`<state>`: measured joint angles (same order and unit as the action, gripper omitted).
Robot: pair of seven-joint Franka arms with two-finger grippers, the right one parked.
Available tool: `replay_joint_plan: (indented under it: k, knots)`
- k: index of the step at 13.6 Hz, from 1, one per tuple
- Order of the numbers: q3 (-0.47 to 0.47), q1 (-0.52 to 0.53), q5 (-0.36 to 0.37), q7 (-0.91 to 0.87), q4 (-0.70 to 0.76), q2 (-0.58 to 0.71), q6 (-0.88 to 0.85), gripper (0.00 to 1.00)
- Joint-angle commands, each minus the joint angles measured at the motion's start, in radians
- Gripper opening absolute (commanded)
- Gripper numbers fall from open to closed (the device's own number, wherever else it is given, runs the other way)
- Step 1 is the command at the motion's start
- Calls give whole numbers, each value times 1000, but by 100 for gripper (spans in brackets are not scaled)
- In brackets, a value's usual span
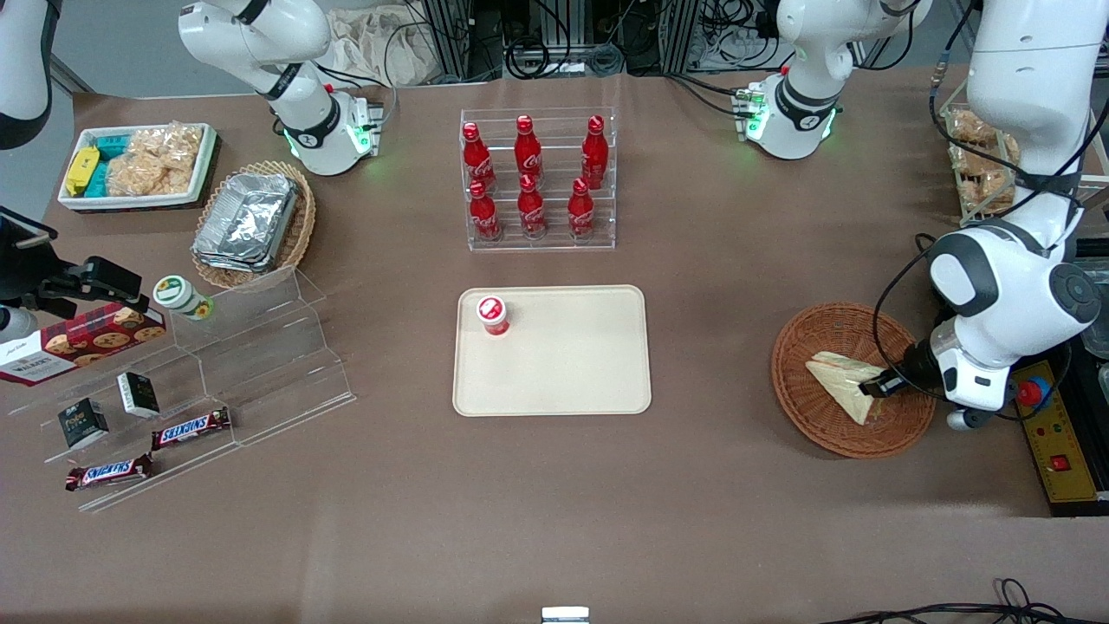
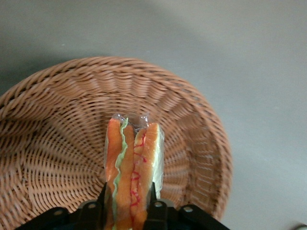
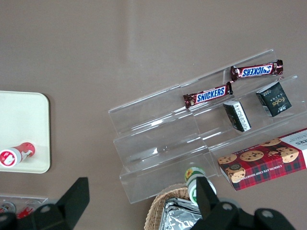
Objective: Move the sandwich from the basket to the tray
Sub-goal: 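Lower the left gripper onto the wrapped sandwich and close on it, then lift the sandwich out of the basket with the left gripper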
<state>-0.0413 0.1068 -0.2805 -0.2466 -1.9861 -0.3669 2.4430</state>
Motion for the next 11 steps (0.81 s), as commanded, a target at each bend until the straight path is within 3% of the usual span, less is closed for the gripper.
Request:
replay_joint_plan:
  k: [1, 6, 11]
  knots:
    - [-9, -1, 71, -6, 51, 97, -163, 0]
    - [-55, 1, 234, -33, 327, 184, -655, 0]
    - [-265, 1, 360, -143, 492, 233, -939, 0]
